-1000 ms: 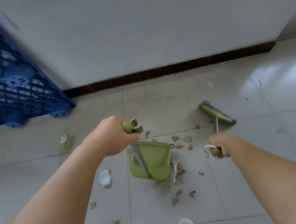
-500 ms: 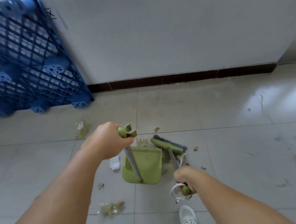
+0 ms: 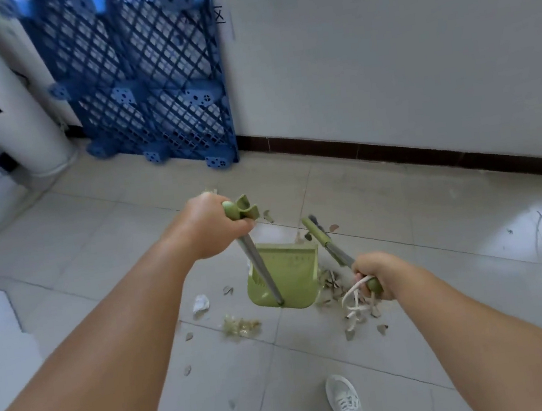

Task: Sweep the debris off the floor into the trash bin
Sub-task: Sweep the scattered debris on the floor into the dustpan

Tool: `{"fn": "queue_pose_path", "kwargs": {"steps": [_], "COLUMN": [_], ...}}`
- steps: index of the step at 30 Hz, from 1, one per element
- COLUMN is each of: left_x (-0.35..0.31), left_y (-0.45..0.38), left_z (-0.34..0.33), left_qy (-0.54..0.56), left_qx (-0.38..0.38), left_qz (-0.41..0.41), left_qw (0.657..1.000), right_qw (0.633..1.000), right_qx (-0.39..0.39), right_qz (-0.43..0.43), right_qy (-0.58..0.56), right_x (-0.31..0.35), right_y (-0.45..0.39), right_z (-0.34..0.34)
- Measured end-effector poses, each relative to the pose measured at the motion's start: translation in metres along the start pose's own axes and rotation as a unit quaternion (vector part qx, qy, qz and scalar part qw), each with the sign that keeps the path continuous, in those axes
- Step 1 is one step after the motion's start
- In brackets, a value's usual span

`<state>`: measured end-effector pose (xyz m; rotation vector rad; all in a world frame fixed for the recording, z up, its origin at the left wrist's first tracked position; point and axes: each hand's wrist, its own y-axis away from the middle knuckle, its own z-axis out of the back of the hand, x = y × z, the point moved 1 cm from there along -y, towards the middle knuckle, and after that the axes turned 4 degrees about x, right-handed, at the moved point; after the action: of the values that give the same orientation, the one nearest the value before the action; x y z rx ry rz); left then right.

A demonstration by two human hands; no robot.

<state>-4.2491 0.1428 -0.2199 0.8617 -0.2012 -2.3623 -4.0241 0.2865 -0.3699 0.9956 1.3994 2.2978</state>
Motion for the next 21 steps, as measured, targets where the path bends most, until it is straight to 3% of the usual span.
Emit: {"fn": "queue_pose_path", "kwargs": {"steps": [8, 14, 21], "left_x": [0.055, 0.119, 0.174], "left_y": [0.047, 0.076, 0.086], "left_z": [0.018, 0.025, 0.042], "left_qy": [0.031, 0.059, 0.081], "left_qx": [-0.024, -0.053, -0.083], "left_qz": [0.038, 0.099, 0.206], "left_qw": [0.999, 0.992, 0.972], "right_qw": [0.985, 0.977, 0.952], "right_qx": [0.1, 0.177, 0.29], "right_qz": [0.027, 0.033, -0.018], "right_qy": [-0.139, -0.112, -0.095], "right_x": [0.036, 0.063, 0.123], "right_y": [0.023, 0.037, 0.011], "right_z": [-0.03, -0.097, -0.184]}}
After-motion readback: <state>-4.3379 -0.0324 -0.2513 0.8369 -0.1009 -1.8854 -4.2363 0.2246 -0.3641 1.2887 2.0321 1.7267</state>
